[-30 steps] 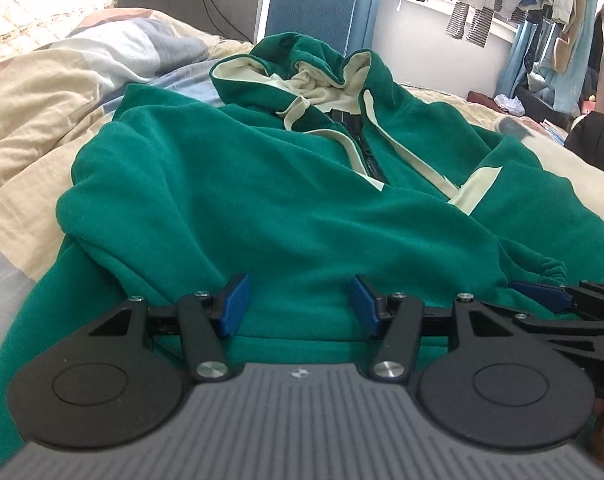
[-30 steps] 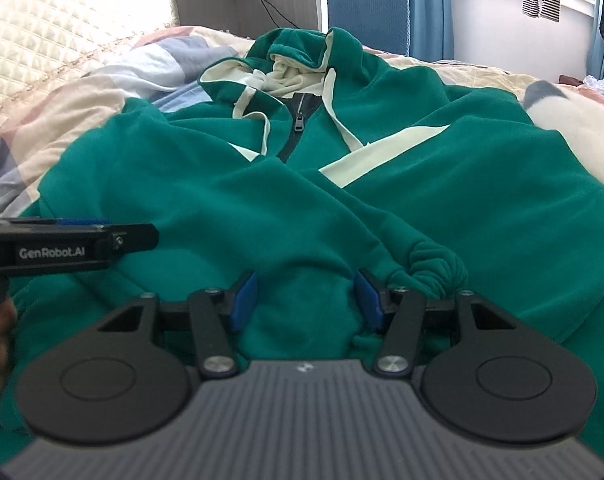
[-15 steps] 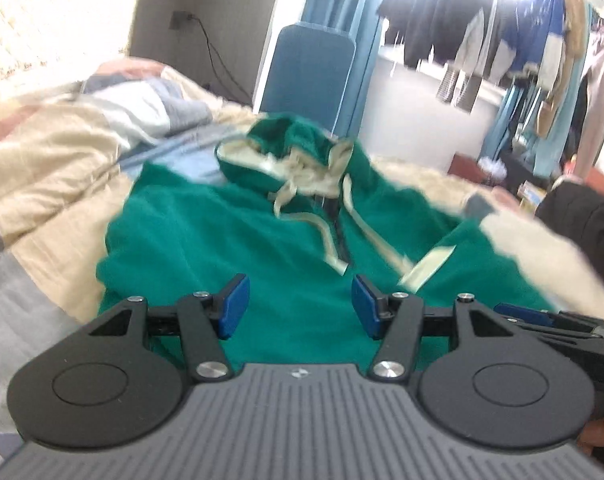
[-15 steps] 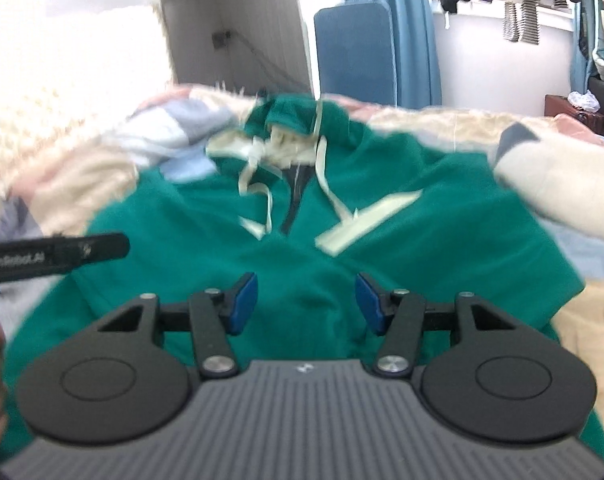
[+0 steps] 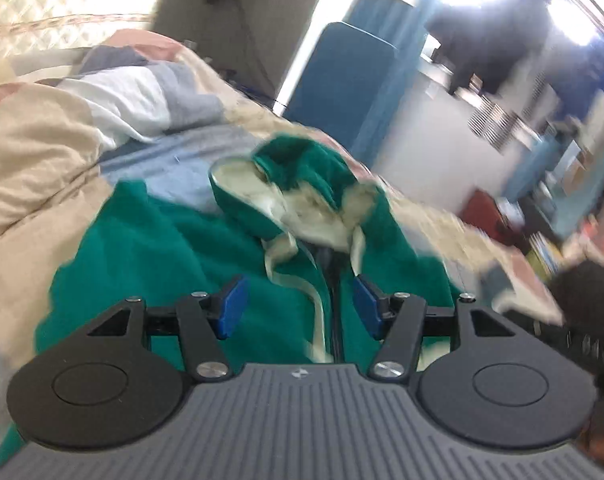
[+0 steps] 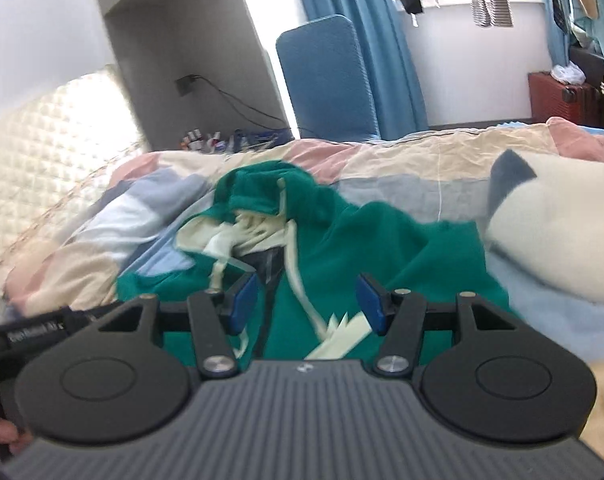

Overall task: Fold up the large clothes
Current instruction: 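Grasp the sweatshirt hem with both grippers and lift it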

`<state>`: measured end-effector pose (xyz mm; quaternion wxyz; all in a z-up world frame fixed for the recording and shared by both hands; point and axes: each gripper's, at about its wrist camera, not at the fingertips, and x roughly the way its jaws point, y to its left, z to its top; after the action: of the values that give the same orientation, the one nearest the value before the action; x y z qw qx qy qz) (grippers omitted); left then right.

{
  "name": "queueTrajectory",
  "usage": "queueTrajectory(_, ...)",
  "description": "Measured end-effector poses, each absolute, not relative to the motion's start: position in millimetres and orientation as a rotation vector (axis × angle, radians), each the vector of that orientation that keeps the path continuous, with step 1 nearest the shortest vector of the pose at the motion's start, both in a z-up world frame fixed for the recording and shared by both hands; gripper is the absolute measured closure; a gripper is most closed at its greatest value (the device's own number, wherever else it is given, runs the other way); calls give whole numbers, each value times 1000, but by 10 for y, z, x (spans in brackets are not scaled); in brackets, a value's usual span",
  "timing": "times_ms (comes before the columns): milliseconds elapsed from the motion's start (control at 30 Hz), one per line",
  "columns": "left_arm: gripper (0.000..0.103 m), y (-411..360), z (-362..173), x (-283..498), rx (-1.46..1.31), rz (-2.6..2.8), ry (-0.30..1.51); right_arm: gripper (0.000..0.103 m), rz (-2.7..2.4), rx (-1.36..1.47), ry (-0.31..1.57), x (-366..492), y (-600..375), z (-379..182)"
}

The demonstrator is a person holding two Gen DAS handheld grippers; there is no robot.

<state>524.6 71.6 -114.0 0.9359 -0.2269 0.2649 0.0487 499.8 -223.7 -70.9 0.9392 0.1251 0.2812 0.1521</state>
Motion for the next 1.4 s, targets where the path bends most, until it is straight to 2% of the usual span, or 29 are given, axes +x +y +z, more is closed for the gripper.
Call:
queueTrajectory(67, 35, 831, -1127, 5635, -509, 123, 534, 46, 302, 266, 575, 5334, -2226, -755)
queueTrajectory(333, 35, 1499, -1452, 7172, -632, 95, 536, 45, 353, 335, 574, 6808, -1978, -1126)
queueTrajectory(367, 35, 1557, -1500, 7317, -645, 77, 539, 38, 373, 348, 590, 6955, -1927, -1170)
queueTrajectory(400, 35, 1604, -1555, 7448, -655, 62, 542, 25, 379, 351, 594, 7048, -1878, -1202)
queueTrajectory(467, 35, 1675, -1672, 7703, -671, 58, 563, 18, 376, 337, 612, 7242, -1753, -1272)
queueTrajectory(767, 35, 1855, -1998, 8175, -614, 200, 600, 20, 432, 304, 729, 7902, -1123, -1423)
queueTrajectory(833, 35, 1899, -2112, 8273, -623, 199, 679, 21, 436, 273, 779, 7940, -957, -1512)
queueTrajectory(867, 37, 1886, -2148, 8298, -603, 202, 713, 23, 421, 232, 809, 7935, -865, -1554)
queueTrajectory(900, 37, 1858, -2158, 8294, -579, 190, 723, 41, 396, 173, 833, 7909, -776, -1583)
queueTrajectory(933, 45, 1824, -2135, 8269, -553, 182, 716, 55, 379, 121, 838, 7860, -710, -1583)
queueTrajectory(967, 65, 1805, -2112, 8235, -550, 168, 707, 70, 374, 103, 825, 7805, -689, -1547)
queueTrajectory(1000, 73, 1793, -2096, 8211, -556, 156, 707, 80, 380, 107, 807, 7750, -694, -1497)
queueTrajectory(1033, 84, 1775, -2050, 8171, -549, 166, 705, 81, 393, 120, 786, 7687, -724, -1427)
queueTrajectory(1067, 87, 1754, -1982, 8117, -536, 175, 694, 83, 403, 124, 760, 7610, -760, -1341)
queueTrajectory(1400, 90, 1633, -827, 6921, -443, 78, 531, 86, 432, 77, 510, 6468, -1333, -263)
